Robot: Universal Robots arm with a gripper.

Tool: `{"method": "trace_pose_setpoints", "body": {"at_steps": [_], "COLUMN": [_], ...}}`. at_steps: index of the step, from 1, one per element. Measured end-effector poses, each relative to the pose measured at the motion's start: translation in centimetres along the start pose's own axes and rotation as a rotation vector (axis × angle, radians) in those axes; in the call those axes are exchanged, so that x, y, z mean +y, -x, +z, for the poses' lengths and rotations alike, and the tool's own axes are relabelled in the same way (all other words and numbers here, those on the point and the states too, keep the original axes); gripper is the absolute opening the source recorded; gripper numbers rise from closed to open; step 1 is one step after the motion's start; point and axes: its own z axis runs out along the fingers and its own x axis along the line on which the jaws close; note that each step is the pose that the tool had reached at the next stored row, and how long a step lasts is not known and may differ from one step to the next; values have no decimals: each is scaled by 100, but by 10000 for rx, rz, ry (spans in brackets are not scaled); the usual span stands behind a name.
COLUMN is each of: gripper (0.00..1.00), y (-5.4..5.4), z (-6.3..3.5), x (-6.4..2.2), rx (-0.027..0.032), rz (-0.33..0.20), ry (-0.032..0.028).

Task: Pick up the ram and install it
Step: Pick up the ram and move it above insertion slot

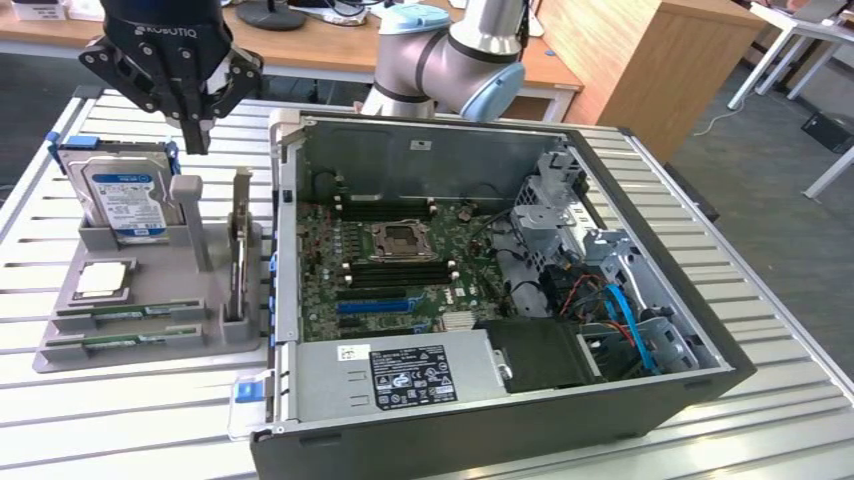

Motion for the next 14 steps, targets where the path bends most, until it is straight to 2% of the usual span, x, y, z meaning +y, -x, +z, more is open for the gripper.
{"method": "trace_pose_setpoints", "body": {"at_steps": [4,14], "gripper": [11,11], "y": [-5,-7], "z": [-1,0], "x": [0,-1], "rx": [23,99], "rz": [-480,-2191], "ry": [8,39]}}
